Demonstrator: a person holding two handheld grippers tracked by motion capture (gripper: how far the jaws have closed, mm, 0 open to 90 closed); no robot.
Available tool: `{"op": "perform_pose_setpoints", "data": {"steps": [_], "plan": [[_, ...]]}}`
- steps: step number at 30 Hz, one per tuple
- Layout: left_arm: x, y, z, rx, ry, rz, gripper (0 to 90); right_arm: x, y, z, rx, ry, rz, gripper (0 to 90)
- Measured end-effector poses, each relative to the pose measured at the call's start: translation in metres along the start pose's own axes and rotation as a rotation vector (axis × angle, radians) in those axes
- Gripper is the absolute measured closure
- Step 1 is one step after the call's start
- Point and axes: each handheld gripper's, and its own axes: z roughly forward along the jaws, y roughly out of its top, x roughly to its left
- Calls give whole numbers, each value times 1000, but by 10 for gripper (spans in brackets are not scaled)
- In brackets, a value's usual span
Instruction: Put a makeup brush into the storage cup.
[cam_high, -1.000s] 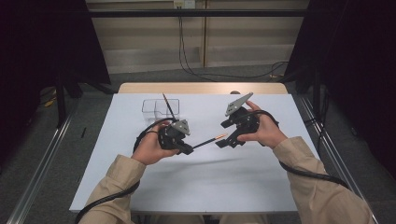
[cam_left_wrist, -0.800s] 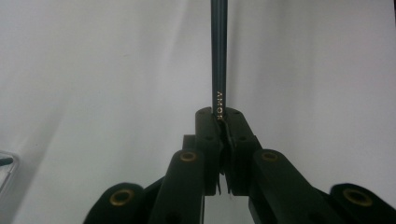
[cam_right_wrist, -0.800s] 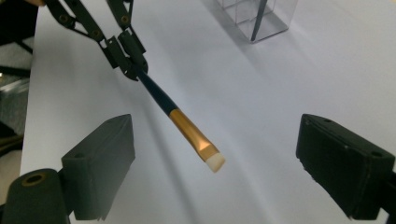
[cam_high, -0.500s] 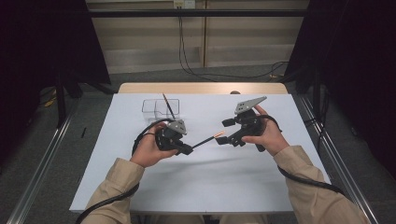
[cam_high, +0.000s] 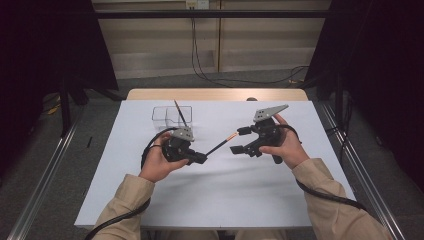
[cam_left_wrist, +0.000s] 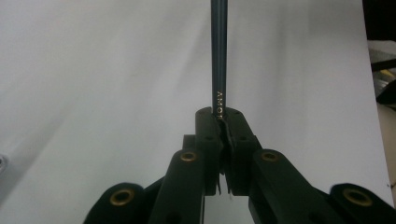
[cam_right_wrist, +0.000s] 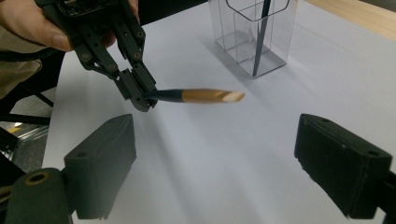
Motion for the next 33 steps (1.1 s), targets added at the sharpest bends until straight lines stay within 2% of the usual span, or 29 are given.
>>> {"op": "perform_pose_setpoints", "data": {"steps": [9, 14, 21, 28, 33], "plan": [[-1, -4, 2, -109, 1, -39, 862, 1, 1, 0, -22, 1, 8, 123], [-5, -4, 4, -175, 15, -41, 862, 0, 1, -1, -50, -4, 17, 133], [-4, -6, 10, -268, -7, -85, 862, 2, 4, -1, -80, -2, 21, 139], [-6, -5, 17, -324, -16, -106, 862, 4, 7, 0, -101, 14, 20, 161], [-6, -5, 23, -355, -42, -116, 862, 6, 11, 0, -127, 22, 19, 205]]}}
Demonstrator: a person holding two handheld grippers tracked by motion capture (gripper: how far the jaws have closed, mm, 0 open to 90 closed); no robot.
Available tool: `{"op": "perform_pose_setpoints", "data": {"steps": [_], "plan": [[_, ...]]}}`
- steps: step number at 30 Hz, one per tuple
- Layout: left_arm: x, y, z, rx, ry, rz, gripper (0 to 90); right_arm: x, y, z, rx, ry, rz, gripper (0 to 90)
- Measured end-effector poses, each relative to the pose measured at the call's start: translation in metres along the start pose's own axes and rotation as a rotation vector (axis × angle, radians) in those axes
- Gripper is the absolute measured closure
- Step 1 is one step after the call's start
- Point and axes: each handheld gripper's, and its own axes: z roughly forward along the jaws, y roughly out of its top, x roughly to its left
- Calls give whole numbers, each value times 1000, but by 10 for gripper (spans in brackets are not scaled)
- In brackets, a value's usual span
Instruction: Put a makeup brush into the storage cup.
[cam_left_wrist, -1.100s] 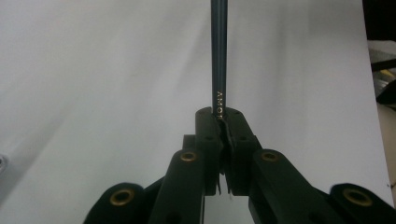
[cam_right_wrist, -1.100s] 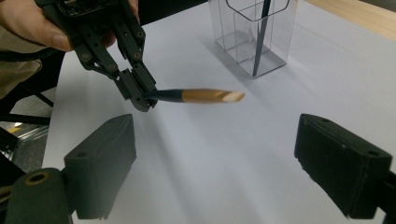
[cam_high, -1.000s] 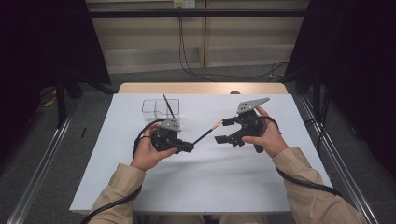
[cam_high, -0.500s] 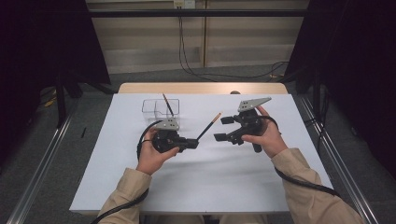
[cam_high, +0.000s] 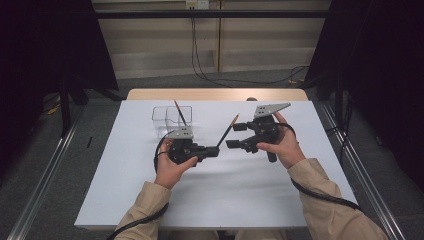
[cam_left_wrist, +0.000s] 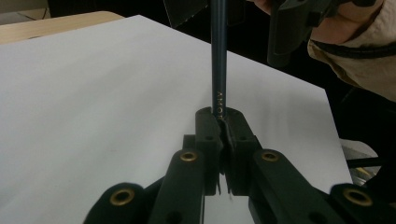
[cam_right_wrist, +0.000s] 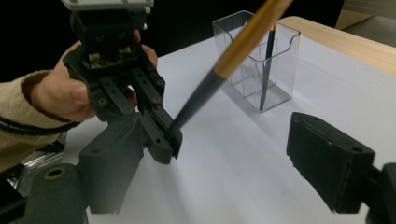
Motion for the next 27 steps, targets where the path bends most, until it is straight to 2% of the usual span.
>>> {"op": "perform_pose_setpoints", "data": {"steps": [7, 9, 11, 13, 17, 22, 27], "plan": [[-1, -1, 3, -7, -5, -7, 862, 1, 2, 0, -14, 17, 4, 327], [-1, -2, 3, -13, -6, -12, 861, 2, 2, 1, -9, 16, 0, 407], [-1, -2, 3, -20, -9, -15, 861, 3, 2, 2, -2, 19, 0, 429], [-1, -2, 4, -24, -9, -16, 861, 3, 2, 3, 2, 23, -2, 504], [0, -2, 4, -31, -9, -10, 861, 5, 2, 6, 8, 30, -1, 584], [0, -2, 4, -39, -6, -26, 861, 5, 2, 8, -2, 48, 2, 727], [1, -5, 6, -49, -21, -52, 860, 5, 2, 9, 1, 58, 20, 763]]}}
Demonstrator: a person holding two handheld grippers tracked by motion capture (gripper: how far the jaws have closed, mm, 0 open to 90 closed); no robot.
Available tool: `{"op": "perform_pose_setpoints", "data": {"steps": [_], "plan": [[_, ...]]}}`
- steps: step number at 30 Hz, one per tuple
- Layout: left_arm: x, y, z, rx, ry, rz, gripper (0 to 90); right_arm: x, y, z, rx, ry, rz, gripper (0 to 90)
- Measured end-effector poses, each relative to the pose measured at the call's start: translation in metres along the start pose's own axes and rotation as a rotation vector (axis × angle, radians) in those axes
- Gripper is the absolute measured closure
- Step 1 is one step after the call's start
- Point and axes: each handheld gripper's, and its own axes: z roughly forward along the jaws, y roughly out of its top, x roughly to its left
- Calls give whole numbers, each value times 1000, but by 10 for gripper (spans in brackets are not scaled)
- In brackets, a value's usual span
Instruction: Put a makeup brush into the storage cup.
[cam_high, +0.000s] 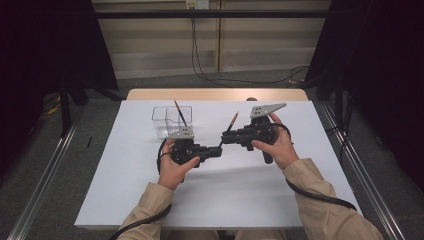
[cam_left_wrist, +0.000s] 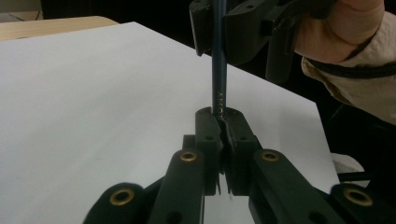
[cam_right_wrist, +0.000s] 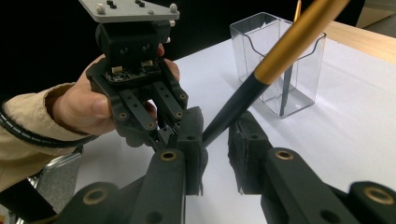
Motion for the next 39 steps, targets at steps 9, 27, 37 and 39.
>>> {"op": "perform_pose_setpoints", "data": {"steps": [9, 27, 37, 39], "plan": [[-3, 2, 8, -1, -5, -9, 860, -2, 1, 1, -26, 31, 39, 804], [-5, 3, 15, -31, -11, -32, 858, -3, -1, 1, -25, 49, 62, 826], [-5, -1, 16, -39, -32, -31, 848, -2, 0, 5, -6, 83, 68, 843], [-5, -1, 15, -46, -47, -19, 812, -2, -1, 5, -3, 82, 64, 843]]}}
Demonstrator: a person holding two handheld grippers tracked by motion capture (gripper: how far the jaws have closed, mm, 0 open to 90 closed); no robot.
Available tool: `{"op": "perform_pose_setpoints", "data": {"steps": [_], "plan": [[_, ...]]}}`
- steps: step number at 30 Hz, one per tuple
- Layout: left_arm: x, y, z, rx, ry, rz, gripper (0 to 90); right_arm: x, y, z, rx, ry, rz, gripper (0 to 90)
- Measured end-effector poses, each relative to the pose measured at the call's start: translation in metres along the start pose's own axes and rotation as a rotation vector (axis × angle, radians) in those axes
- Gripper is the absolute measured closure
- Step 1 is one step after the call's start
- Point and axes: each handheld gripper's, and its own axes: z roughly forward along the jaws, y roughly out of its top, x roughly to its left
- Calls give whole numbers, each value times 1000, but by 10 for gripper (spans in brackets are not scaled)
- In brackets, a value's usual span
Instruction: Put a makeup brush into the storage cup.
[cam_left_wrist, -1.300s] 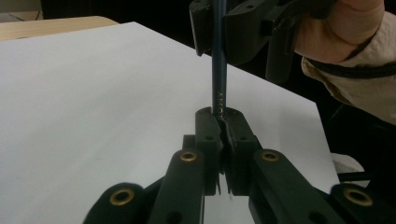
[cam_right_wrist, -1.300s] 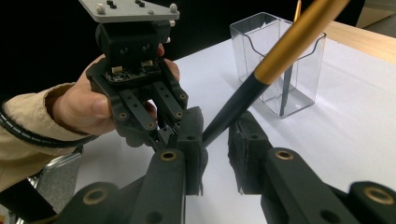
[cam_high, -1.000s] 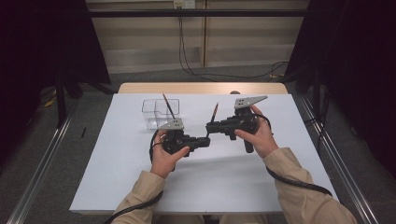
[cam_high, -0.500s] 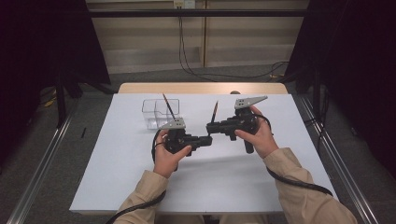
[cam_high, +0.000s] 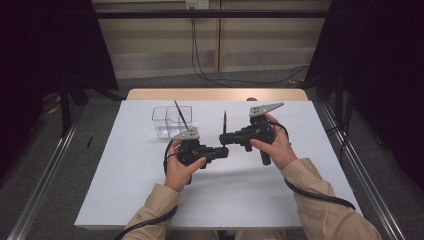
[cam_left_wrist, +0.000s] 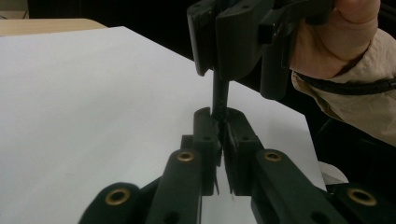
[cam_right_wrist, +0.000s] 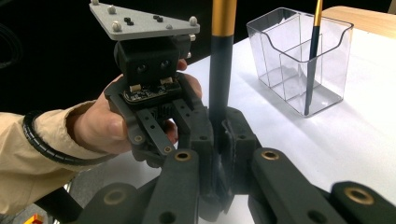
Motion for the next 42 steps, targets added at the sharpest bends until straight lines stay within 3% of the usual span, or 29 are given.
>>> {"op": "perform_pose_setpoints", "data": {"steps": [4, 13, 17, 21, 26, 30, 32, 36, 42], "plan": [[-1, 2, -2, -4, -2, 27, 716, 1, 0, 0, 7, -1, -8, 843], [2, 7, -12, -58, -7, 28, 422, -1, -1, -4, 9, -17, -16, 843], [2, 13, -15, -52, 26, 51, 306, -1, -1, -5, 12, -19, -20, 842], [3, 18, -18, -49, 24, 52, 272, -2, -2, -7, 12, -26, -23, 843], [5, 25, -19, -15, 37, 6, 191, -1, -2, -7, 13, -26, -27, 843], [5, 31, -20, -36, 65, 28, 135, 0, -2, -6, 15, -26, -34, 843], [4, 34, -19, -51, 55, 39, 114, 0, -2, -5, 15, -24, -36, 843], [2, 41, -17, -57, 72, 51, 70, 1, -2, -4, 19, -20, -40, 842], [2, 48, -12, -75, 81, 35, 57, 1, -3, -3, 21, -19, -45, 843]]}}
